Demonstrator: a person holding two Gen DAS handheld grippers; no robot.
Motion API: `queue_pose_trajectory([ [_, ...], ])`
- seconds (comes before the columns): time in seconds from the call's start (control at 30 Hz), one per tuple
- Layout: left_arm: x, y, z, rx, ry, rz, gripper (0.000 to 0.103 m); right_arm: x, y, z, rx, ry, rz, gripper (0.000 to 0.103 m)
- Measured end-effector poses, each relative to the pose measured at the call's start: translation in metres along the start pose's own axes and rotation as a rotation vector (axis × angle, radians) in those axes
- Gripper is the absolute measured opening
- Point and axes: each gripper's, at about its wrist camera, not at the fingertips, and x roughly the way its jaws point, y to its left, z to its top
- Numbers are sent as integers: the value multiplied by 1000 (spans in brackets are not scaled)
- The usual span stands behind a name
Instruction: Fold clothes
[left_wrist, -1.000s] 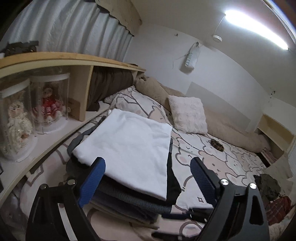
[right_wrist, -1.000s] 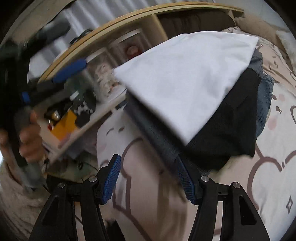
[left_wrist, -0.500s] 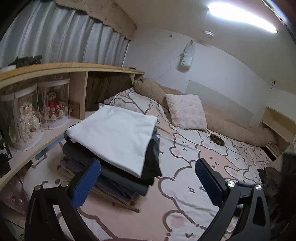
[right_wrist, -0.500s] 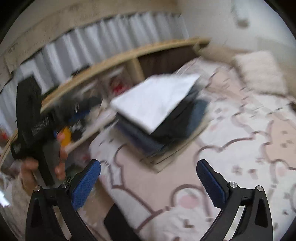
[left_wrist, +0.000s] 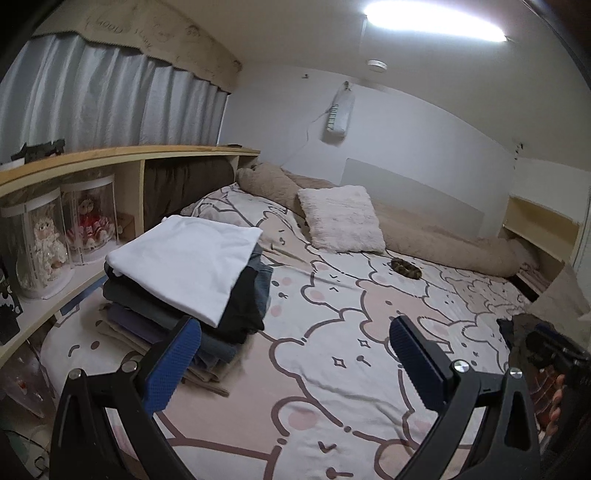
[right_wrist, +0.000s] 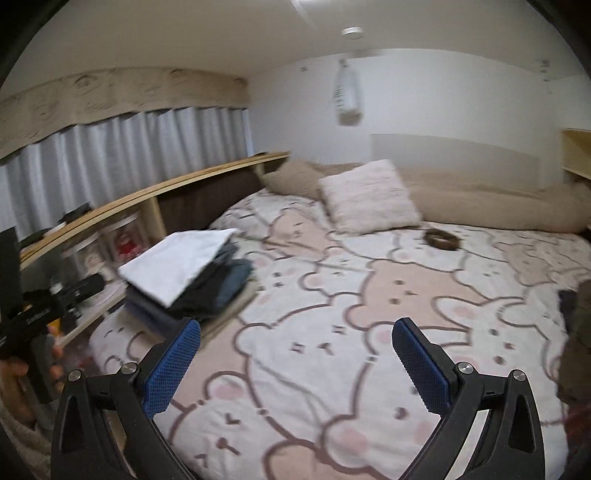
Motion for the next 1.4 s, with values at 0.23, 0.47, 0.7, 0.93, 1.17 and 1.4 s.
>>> queue_pose_trajectory([
  [0.23, -2, -24, -13, 89, 25, 12, 103, -20, -26, -15, 3, -11, -105, 103],
  [0.47, -6, -39, -25, 134, 15, 35, 103, -17, -32, -33, -20, 32, -114, 103],
  [0.7, -8, -49, -31, 160, 12, 53, 103, -16, -36, -40, -21, 54, -124, 103],
  [0.93, -10, -51, -31, 165, 12, 49, 103, -19, -37, -41, -18, 52, -128, 103],
  [1.17, -7, -49, -32, 159, 22, 47, 103, -16, -38, -41, -20, 62, -128, 103],
  [1.4, -6, -51, -34, 165, 24, 48, 103, -13, -40, -42, -17, 77, -129, 103],
])
